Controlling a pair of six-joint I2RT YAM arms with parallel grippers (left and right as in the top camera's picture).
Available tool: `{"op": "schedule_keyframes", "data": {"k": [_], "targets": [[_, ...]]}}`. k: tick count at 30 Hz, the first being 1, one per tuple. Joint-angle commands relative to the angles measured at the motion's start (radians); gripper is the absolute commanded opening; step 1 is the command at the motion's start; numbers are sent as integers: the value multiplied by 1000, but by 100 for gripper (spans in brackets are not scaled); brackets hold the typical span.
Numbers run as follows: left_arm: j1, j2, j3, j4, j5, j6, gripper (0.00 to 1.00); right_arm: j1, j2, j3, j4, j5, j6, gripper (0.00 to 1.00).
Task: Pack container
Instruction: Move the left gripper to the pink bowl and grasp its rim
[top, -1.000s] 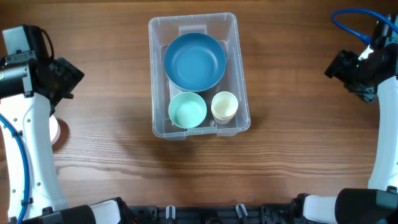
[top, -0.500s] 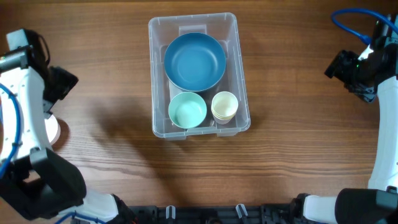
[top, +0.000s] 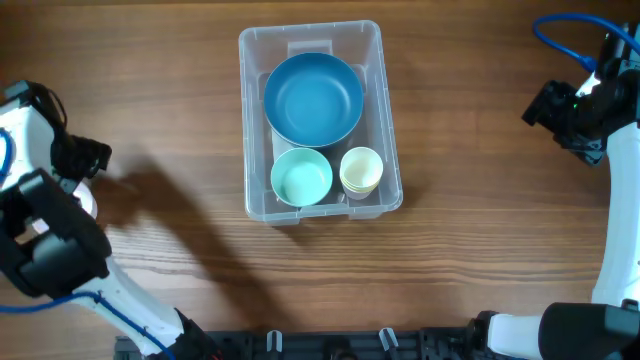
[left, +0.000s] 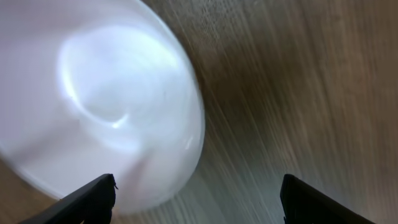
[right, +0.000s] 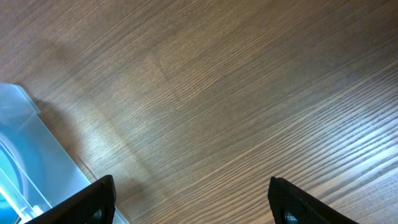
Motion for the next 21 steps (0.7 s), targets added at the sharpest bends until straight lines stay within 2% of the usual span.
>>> {"op": "schedule_keyframes", "data": {"k": [1,3,5,8,13,15,21], "targets": [[11,70,-10,11,-3,16,85,-1,15,-4,3,-2,-10,79],[11,91,-10,19,-2,16,83,-1,15,-4,5,-2,-10,80],[11,96,-10,27,-2,16,73,-1,15,-4,6,-2,-10,79],[11,96,-9,35,-2,16,41,-1,15,-4,6,-2,-10,79],[10,96,-10,37,21,16,9,-1,15,-4,6,-2,-10,80],[10,96,-9,37,52,16,4,-1,15,-4,6,-2,-10,79],[-32,87,-9,28,66,19,4,-1,15,-4,6,-2,-11,79]]}}
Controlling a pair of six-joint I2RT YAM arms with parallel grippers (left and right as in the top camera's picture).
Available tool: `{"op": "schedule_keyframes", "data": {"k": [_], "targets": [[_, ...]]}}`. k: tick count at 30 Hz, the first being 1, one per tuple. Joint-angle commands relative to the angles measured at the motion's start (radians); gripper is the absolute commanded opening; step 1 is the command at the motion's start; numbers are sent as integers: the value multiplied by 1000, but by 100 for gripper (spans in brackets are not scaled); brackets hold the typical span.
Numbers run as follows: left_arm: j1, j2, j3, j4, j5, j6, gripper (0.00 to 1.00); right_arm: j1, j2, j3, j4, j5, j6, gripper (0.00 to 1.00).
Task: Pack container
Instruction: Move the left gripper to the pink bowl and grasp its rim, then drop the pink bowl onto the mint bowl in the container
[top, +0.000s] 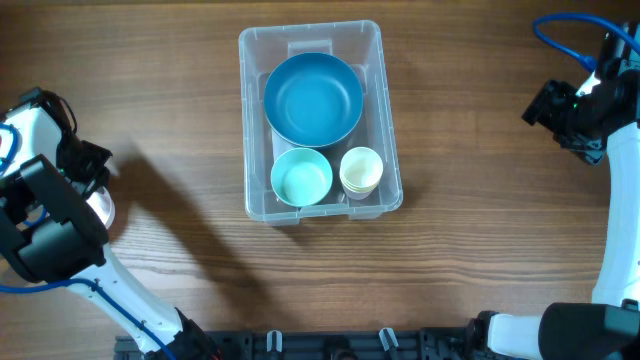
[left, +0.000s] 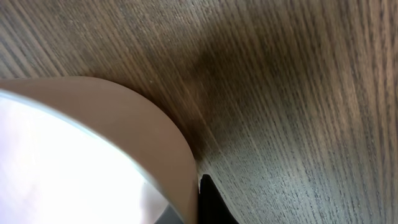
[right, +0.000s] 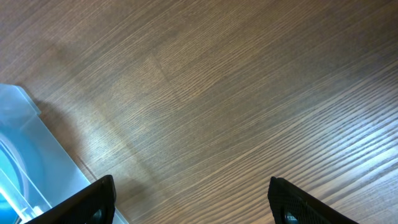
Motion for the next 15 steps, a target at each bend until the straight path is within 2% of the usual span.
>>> {"op": "schedule_keyframes", "data": {"k": [1,5,8,12,15], "targets": [[-43,-8,-8,-10,28,5,4,-1,15,-4,2,-1,-11,79],[-127,-97,-6,-40,58,5,4,-1,15,-4,2,-2,-11,79],[-225,-225,-6,-81,99,5,4,-1,15,-4,2,-2,-11,80],[-415,-422,12,-122,103,5,4,-1,15,-4,2,-2,-11,80],[-616,-550,54,-126,103,-22,4,-1,15,-4,2,-2,-10,80]]}}
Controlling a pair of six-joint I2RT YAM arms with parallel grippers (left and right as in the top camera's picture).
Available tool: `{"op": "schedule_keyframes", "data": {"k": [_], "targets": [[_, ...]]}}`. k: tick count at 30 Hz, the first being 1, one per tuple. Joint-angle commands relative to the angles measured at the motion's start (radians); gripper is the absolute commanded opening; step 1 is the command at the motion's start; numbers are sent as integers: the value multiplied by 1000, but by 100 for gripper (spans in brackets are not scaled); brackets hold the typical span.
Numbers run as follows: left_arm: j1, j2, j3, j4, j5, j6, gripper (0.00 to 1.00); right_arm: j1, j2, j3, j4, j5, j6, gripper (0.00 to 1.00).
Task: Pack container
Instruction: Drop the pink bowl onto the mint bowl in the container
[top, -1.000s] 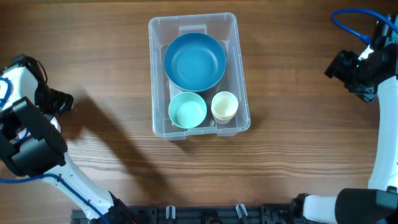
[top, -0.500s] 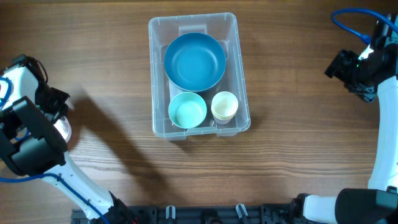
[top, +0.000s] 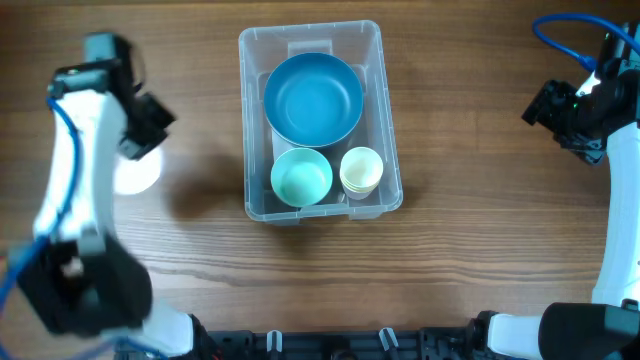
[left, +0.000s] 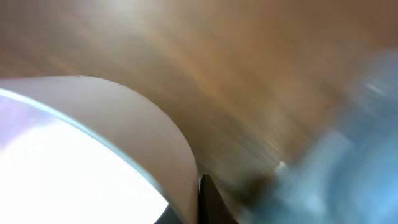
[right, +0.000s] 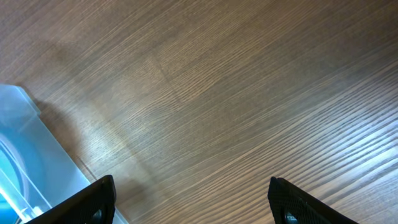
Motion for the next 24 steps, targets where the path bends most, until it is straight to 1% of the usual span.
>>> {"op": "schedule_keyframes", "data": {"k": [1,5,7,10,11,16,22,23,24], "targets": [[-212,-132,64,-14,19,-35,4,-1,15,-4,2,-2,-10,80],[-454,-140,108,-2,-3,-110,4,-1,15,-4,-1,-3,-10,80],[-548,-117,108,14,-28,-137,4,-1,15,-4,-2,-3,-10,80],[-632,-64,108,27,-34,-158,4,-1,15,-4,-2,-6,-10,80],[-666,-19,108,26,-34,-158,4,-1,15,-4,-5,-6,-10,80],[-693,126,107,27,-29,-157,4,-1,15,-4,-5,-6,-10,80],[-693,197,108,27,-3,-153,4,-1,15,-4,-5,-6,-10,80],[-693,197,107,27,-4,-153,7,-1,15,-4,-5,-6,-10,80],[-693,197,108,30,-3,-153,15,-1,15,-4,-5,-6,-10,80]]}}
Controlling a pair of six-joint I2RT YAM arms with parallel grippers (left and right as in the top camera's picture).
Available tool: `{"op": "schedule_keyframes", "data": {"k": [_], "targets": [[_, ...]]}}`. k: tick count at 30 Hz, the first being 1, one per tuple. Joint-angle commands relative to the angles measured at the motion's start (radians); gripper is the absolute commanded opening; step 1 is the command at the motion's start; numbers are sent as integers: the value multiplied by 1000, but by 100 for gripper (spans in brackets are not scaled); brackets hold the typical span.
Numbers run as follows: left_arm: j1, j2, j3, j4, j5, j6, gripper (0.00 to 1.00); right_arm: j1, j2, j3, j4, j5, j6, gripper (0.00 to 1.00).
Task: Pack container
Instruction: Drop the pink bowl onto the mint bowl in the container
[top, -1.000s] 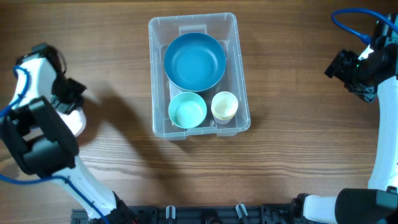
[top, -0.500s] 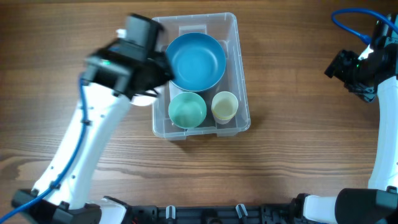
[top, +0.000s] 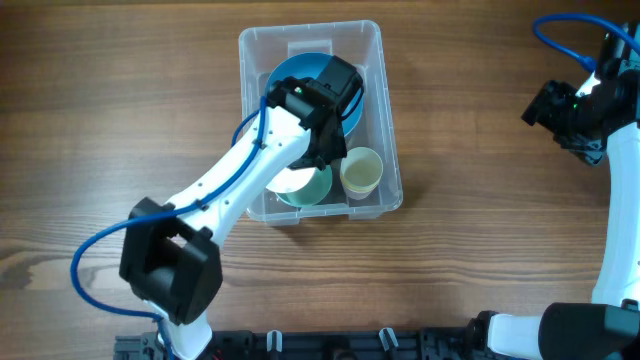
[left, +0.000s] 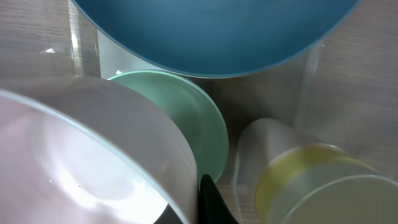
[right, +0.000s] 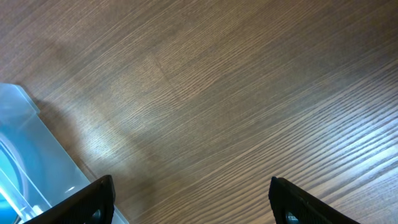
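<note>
The clear plastic container (top: 385, 110) stands at the table's middle. It holds a large blue bowl (top: 298, 78), a mint green bowl (left: 202, 121) and a pale yellow cup (top: 361, 171). My left gripper (top: 322, 140) reaches over the container and is shut on the rim of a white bowl (top: 290, 183). That white bowl (left: 87, 162) hangs just over the green one, next to the yellow cup (left: 311, 186). One dark finger (left: 210, 202) presses its outer wall. My right gripper (right: 193, 208) is open over bare wood, far right of the container.
Wooden table (top: 500, 250) all round the container. A corner of the container (right: 25, 143) shows at the left of the right wrist view. A blue cable (top: 560, 30) loops by the right arm at the far right edge.
My left gripper has moved, with the white bowl, from left of the container to over the green bowl inside it. The right arm has not moved.
My left gripper stood open over the white bowl at the table's far left. Then it was shut on the bowl's rim there. Then it held the bowl nearer the container, and now holds it inside, above the green bowl. The right gripper stayed open and still.
</note>
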Motion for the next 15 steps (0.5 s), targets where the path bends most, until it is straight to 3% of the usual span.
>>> {"op": "schedule_keyframes", "data": {"k": [1,2,4,11,15], "targets": [[1,-4,7,3,10,-16,29,-1,15,-4,-1,-6,-10,80],[1,-4,7,2,10,-16,45,-1,15,-4,-1,-6,-10,80],[1,-4,7,-6,10,-4,61,-1,15,-4,-1,-6,-10,80],[41,-93,7,-45,-150,13,64,-1,15,-4,-1,-6,-11,80],[168,-236,7,-58,-211,86,64,4,15,-4,1,-64,-55,76]]}}
